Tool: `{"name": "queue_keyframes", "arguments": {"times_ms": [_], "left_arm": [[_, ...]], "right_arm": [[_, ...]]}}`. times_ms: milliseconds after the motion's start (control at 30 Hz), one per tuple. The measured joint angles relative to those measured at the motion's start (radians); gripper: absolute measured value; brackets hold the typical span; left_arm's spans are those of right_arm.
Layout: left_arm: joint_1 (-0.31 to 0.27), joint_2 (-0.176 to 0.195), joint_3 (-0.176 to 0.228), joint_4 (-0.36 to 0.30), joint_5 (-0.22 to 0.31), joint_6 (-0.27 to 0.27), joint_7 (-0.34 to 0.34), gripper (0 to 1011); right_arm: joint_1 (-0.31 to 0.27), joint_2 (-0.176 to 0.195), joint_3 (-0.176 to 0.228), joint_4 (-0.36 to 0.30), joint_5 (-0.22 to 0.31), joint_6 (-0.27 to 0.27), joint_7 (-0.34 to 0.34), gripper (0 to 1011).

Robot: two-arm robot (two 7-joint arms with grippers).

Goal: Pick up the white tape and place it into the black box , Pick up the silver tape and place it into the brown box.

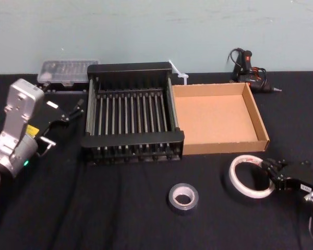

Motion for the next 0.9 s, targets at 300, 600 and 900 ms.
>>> {"name": "queue_keyframes", "arguments": {"times_ms": [300, 600, 900], "left_arm": [[0.000, 0.000, 0.000, 0.000, 0.000, 0.000, 0.000, 1001], [0.000, 0.000, 0.000, 0.000, 0.000, 0.000, 0.000, 1001], [0.000, 0.000, 0.000, 0.000, 0.000, 0.000, 0.000, 1001]], "right_arm": [[0.035, 0.002, -0.002, -0.012, 0.020, 0.009, -0.028, 91], [0.106, -0.016, -0.027, 0.016, 0.008, 0.020, -0.054, 92], [0.203, -0.050, -0.074, 0.068, -0.033, 0.028, -0.061, 92]]}}
